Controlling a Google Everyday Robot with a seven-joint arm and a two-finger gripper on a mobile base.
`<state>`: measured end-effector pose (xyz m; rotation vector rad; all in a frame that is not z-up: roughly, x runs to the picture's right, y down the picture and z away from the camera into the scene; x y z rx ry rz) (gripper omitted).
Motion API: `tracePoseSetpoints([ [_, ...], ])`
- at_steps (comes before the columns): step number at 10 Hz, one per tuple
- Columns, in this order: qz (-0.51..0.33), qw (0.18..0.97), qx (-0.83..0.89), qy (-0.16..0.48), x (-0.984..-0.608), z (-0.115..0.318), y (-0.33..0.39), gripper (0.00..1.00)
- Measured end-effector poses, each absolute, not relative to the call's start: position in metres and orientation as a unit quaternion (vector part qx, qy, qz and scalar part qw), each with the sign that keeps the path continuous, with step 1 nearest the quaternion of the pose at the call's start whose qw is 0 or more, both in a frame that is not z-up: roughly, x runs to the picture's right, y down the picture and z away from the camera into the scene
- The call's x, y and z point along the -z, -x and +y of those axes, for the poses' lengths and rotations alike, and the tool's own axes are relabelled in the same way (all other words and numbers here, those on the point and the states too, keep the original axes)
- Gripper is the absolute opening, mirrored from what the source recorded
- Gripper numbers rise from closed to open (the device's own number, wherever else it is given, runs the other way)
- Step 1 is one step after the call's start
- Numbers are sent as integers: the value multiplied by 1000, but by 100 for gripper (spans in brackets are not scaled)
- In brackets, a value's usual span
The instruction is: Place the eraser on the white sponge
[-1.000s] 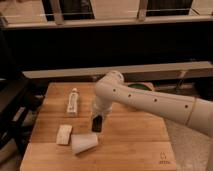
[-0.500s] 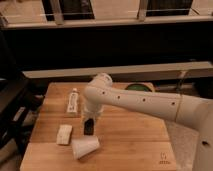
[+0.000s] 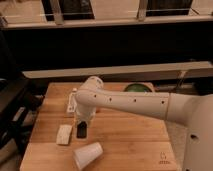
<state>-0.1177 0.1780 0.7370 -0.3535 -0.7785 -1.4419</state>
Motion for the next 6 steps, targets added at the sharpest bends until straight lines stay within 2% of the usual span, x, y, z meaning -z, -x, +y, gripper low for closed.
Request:
tracePoseSetpoints([
  [6,-361,656,647,143,-743,194,154,0],
])
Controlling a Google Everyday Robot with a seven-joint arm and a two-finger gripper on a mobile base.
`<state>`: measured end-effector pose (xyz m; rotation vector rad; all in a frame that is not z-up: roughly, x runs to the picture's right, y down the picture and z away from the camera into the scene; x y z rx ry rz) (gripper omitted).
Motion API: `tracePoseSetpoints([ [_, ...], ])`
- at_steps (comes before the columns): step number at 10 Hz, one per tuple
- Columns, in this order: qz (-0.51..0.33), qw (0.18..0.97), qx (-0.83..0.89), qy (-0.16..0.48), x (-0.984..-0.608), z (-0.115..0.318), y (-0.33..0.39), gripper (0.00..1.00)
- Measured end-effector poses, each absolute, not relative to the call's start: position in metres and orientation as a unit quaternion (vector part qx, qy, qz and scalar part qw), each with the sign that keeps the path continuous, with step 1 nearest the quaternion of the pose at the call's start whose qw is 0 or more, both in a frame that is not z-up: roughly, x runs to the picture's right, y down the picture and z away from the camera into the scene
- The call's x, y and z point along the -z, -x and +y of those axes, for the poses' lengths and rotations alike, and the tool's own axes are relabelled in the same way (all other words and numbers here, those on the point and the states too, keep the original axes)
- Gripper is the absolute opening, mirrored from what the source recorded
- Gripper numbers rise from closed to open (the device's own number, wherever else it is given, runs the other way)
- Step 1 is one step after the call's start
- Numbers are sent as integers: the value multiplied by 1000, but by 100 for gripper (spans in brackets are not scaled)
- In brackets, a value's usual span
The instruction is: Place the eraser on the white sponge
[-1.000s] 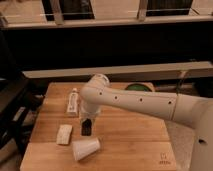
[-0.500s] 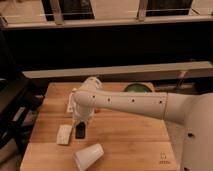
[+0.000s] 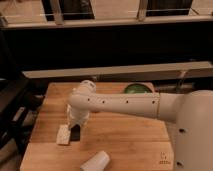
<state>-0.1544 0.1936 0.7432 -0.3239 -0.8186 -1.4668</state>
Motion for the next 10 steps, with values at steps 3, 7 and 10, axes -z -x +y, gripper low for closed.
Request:
tracePoseSetpoints([
  [3,-364,654,649,138,-741,202,162,0],
  [7,-365,645,658,132,-741,208,176,0],
  [10,-366,643,662,120,-747,209,183,0],
])
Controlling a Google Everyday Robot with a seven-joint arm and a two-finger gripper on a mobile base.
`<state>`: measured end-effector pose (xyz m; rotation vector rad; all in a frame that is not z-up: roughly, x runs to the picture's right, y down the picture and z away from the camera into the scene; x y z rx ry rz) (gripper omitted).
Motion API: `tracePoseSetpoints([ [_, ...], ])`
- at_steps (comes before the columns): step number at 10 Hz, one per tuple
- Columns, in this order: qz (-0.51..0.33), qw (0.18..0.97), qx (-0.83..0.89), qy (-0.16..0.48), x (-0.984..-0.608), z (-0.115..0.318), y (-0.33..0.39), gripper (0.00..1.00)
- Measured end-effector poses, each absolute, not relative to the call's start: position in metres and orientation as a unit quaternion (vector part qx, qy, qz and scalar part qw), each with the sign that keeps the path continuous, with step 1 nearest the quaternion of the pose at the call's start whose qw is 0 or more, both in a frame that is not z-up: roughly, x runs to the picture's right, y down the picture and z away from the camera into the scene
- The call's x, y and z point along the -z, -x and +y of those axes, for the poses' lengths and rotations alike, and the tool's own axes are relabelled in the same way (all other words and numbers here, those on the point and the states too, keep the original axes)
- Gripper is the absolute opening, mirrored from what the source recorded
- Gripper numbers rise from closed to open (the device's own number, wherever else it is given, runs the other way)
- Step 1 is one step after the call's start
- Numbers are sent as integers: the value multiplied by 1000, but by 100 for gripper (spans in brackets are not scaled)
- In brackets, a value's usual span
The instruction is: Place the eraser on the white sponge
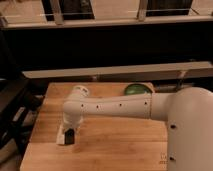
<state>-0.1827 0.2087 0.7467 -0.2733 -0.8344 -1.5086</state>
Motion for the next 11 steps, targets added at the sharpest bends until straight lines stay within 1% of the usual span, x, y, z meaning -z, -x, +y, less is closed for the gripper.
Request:
tracePoseSetpoints([
  [7,-361,632,679,98,-758,202,193,0],
  [8,-360,631,680,96,-760,200,193,3],
  [11,-358,624,688,92,-762,201,193,32],
])
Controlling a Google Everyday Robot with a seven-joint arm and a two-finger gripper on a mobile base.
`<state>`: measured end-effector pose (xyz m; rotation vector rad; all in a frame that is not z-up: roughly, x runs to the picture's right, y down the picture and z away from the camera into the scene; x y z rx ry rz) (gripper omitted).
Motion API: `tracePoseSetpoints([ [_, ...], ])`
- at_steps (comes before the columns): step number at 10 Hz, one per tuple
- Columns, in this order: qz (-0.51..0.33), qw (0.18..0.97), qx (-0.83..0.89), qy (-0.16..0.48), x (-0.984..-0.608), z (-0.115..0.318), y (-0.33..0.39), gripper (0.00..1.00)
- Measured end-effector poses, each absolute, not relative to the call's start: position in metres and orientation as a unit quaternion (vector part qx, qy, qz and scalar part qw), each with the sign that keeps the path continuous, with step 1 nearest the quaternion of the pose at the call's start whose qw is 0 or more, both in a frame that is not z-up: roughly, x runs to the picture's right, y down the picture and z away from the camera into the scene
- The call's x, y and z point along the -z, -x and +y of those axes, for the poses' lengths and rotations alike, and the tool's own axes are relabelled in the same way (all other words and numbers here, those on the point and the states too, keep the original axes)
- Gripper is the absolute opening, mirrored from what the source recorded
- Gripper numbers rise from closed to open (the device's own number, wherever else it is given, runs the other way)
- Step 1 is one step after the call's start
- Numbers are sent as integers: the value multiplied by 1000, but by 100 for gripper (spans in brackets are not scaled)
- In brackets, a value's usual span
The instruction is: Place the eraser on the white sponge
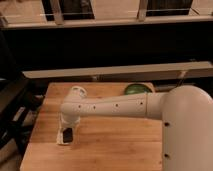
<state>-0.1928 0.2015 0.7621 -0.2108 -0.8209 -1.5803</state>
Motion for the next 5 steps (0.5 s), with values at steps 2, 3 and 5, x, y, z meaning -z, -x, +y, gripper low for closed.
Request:
tracePoseSetpoints([
  [2,-357,618,695,87,-765,201,194,50],
  [3,-357,615,697,85,-765,201,195,52],
  [5,-355,613,701,82,-767,199,194,52],
])
